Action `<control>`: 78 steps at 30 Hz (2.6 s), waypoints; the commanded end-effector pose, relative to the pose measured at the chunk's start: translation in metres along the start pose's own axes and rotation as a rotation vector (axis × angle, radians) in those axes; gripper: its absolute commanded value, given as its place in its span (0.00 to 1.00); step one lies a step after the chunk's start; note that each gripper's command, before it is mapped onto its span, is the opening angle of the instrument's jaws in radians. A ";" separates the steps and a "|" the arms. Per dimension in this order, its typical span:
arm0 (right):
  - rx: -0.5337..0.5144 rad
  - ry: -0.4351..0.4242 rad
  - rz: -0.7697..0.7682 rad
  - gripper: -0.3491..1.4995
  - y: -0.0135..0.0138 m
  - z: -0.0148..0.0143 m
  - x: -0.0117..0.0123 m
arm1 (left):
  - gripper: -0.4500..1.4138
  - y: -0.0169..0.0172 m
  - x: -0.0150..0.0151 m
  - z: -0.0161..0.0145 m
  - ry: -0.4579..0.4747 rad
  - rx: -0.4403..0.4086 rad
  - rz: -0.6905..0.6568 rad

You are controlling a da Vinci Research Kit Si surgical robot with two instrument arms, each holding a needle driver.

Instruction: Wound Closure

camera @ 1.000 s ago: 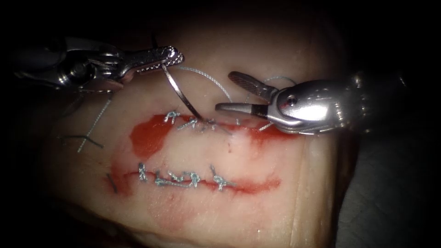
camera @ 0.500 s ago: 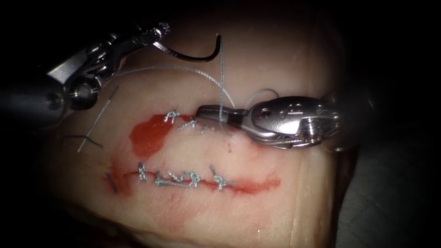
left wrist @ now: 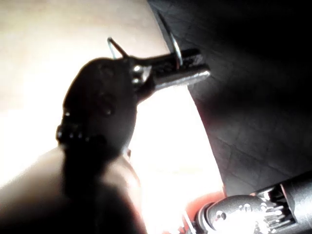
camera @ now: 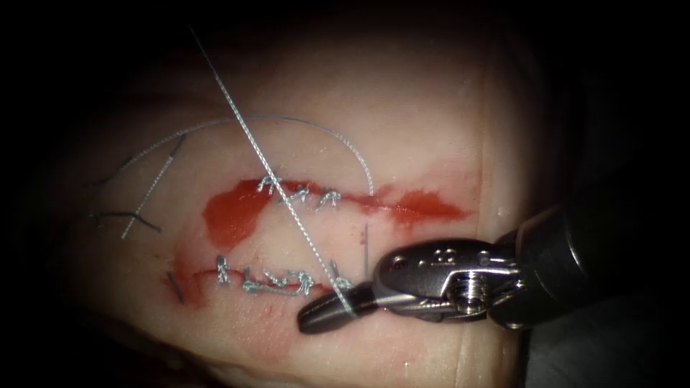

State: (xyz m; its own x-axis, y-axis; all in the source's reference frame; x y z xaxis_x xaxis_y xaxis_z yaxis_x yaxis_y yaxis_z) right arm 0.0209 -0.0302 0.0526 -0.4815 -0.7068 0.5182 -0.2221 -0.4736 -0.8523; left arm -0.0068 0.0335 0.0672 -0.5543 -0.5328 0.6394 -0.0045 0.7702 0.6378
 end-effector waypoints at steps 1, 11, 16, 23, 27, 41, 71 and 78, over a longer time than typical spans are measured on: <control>-0.011 0.016 0.019 0.00 0.0001 0.0007 0.0006 | 0.00 0.0007 -0.0001 -0.0002 -0.001 -0.010 0.002; -0.155 0.125 0.185 0.00 0.0047 -0.0005 0.0031 | 0.00 0.0026 -0.0072 -0.0059 -0.043 -0.137 0.113; -0.189 0.159 0.240 0.00 0.0063 -0.0011 0.0039 | 0.00 0.0029 -0.0094 -0.0079 -0.060 -0.182 0.130; -0.201 0.123 0.278 0.01 0.0071 -0.0023 0.0042 | 0.00 0.0034 -0.0117 -0.0105 -0.062 -0.277 0.168; -0.068 -0.076 0.064 0.65 0.0052 -0.0047 -0.0002 | 0.00 0.0027 -0.0092 -0.0079 -0.101 -0.174 0.030; 0.249 -0.352 0.620 0.70 0.0014 -0.0109 -0.0033 | 0.00 -0.0030 0.0036 0.0034 0.055 0.114 -0.243; 0.359 -0.539 1.196 0.58 -0.0058 -0.0051 -0.0010 | 0.00 -0.0031 0.0052 0.0039 0.079 0.108 -0.364; 0.362 -0.535 1.146 0.00 -0.0060 -0.0044 -0.0005 | 0.00 -0.0033 0.0053 0.0040 0.079 0.108 -0.363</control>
State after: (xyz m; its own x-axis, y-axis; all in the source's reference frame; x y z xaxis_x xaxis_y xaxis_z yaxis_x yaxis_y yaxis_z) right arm 0.0179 -0.0245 0.0568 0.1778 -0.8762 -0.4479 0.3646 0.4814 -0.7971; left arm -0.0125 0.0293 0.0663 -0.4339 -0.8010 0.4125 -0.2792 0.5548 0.7837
